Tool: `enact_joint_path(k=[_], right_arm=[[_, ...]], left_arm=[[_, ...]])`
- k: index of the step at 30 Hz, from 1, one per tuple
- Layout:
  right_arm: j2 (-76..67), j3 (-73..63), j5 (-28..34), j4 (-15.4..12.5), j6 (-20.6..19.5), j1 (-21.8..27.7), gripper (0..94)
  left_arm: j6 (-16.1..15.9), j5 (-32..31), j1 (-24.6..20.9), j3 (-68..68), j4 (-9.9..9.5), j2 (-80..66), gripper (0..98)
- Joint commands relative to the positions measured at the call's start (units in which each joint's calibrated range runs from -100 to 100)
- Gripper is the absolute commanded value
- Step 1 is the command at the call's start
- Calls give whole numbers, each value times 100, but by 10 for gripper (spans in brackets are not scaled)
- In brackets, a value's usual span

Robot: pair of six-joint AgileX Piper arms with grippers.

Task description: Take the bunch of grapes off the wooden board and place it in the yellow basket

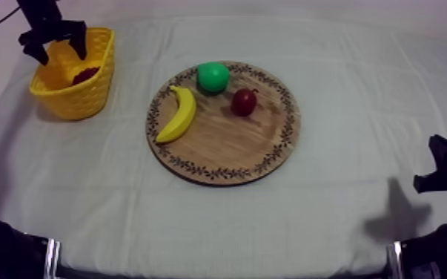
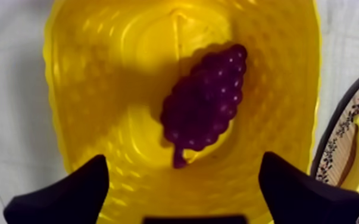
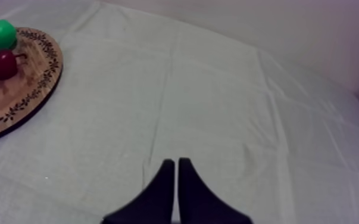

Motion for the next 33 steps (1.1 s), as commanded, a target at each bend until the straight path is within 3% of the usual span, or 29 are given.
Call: enact_joint_path(k=[1,10,28,33], right_arm=[[0,-4,0,-2,1,1,3],[0,-4,0,-2,1,1,3],[0,-4,0,-2,1,1,3],[0,-4,0,-2,1,1,3]], left_arm=[[-6,-3,-2,23,-4,-4,965],[11,-110,-5,340,-2,-204,934],[85,-512,190,1310,-78,-1778,725],[99,-905,221,1841,-60,-2382,650]])
